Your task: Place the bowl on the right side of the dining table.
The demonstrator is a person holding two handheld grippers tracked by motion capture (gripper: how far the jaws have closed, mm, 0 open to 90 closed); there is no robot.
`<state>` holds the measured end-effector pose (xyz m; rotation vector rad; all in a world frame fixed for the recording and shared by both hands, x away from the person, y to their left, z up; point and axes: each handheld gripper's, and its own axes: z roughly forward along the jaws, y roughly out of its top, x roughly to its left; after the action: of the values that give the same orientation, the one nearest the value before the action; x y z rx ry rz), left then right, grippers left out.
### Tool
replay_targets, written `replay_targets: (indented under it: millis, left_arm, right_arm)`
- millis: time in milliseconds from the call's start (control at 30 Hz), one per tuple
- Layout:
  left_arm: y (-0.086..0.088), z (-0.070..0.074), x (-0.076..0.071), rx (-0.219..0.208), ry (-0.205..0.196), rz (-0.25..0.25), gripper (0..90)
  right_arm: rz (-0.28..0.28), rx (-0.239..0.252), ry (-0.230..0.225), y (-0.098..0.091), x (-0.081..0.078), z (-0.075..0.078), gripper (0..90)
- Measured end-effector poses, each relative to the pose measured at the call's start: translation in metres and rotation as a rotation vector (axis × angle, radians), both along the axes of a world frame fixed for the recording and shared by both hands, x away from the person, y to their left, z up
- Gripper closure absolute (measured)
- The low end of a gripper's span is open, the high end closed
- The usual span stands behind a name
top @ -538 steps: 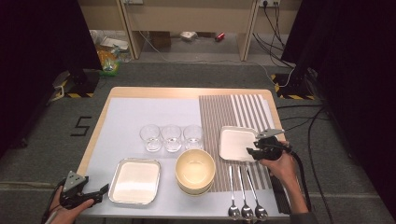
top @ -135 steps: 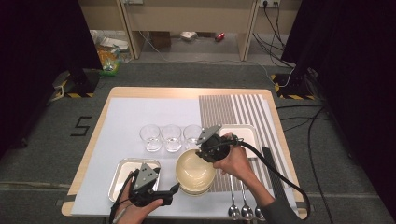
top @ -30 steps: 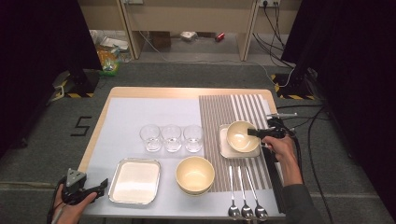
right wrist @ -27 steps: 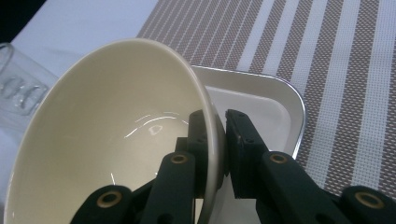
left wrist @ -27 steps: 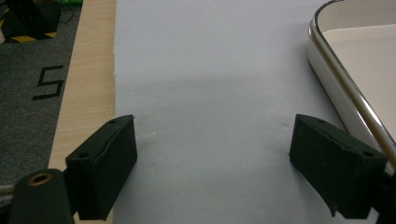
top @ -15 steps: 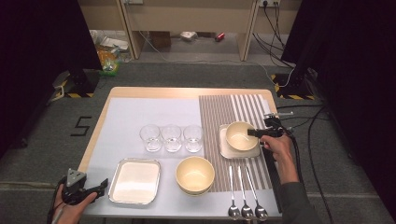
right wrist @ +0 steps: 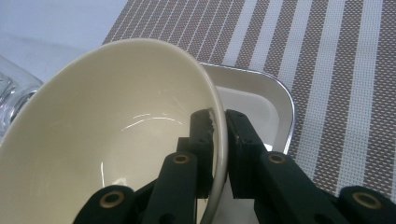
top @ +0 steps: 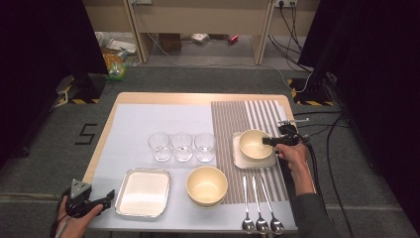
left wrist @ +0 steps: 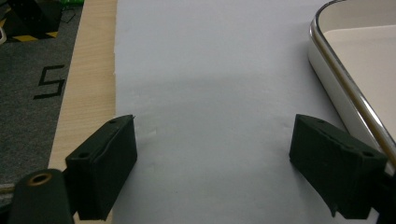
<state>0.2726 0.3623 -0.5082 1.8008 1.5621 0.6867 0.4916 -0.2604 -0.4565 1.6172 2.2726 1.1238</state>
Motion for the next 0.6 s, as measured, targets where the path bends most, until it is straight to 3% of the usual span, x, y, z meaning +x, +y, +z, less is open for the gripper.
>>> replay_targets:
  millis: [367, 600]
  left_arm:
    - [0.0002, -0.0001, -0.0001, -0.002, 0.0, -0.001, 13.9]
    - [0.0003, -0.0004, -0.0004, -0.002, -0.003, -0.002, 13.8]
  right_arm:
    - [0.01, -0.018, -0.005, -0.0002, -0.0056, 0.0009, 82.1]
    - [0.001, 0.004, -0.003, -0.0011, -0.007, 0.0001, 77.6]
